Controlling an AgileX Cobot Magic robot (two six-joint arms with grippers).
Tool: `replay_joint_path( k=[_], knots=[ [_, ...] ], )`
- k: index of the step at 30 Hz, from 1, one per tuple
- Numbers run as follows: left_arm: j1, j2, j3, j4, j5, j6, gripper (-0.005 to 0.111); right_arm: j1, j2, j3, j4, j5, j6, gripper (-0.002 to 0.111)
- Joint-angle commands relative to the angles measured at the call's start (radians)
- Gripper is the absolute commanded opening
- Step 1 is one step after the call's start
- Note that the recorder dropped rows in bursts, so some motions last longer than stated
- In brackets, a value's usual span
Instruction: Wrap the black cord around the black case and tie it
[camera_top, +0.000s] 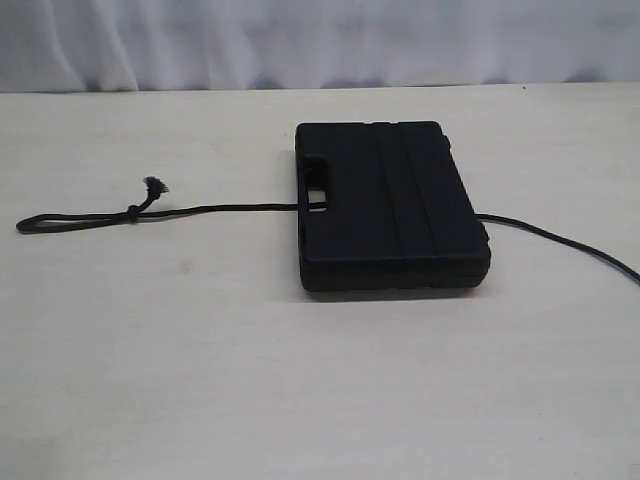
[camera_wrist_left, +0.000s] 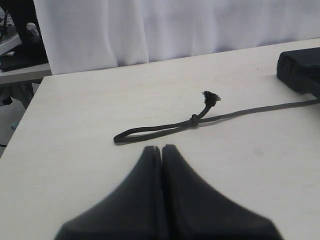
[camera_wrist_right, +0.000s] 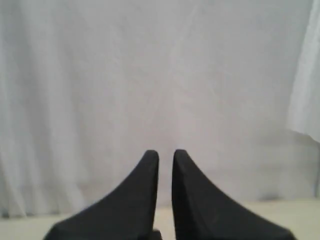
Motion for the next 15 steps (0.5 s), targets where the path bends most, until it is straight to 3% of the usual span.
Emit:
replay_joint_path(
  k=[1, 4, 7, 11, 15],
  knots=[
    [0.000, -0.002, 0.003, -0.003, -0.012, -0.006, 0.000, 0.001, 0.197, -0.189, -0.009, 0.339, -0.051, 0.026],
    [0.000, -0.002, 0.003, -0.003, -0.012, -0.006, 0.000, 0.001, 0.351, -0.292, 0.059, 0.440, -0.119, 0.039],
    [0.000, -0.002, 0.003, -0.003, -0.012, -0.006, 0.000, 0.001, 0.467, -0.372, 0.244, 0.436, -0.320, 0.048],
    [0.000, -0.002, 0.003, -0.003, -0.012, -0.006, 0.000, 0.001, 0.593, -0.484, 0.629, 0.420, -0.670, 0.049],
    [0.000, -0.002, 0.003, -0.003, -0.012, -0.006, 0.000, 0.001, 0.742, -0.573, 0.781, 0.424, -0.800, 0.049]
  ],
)
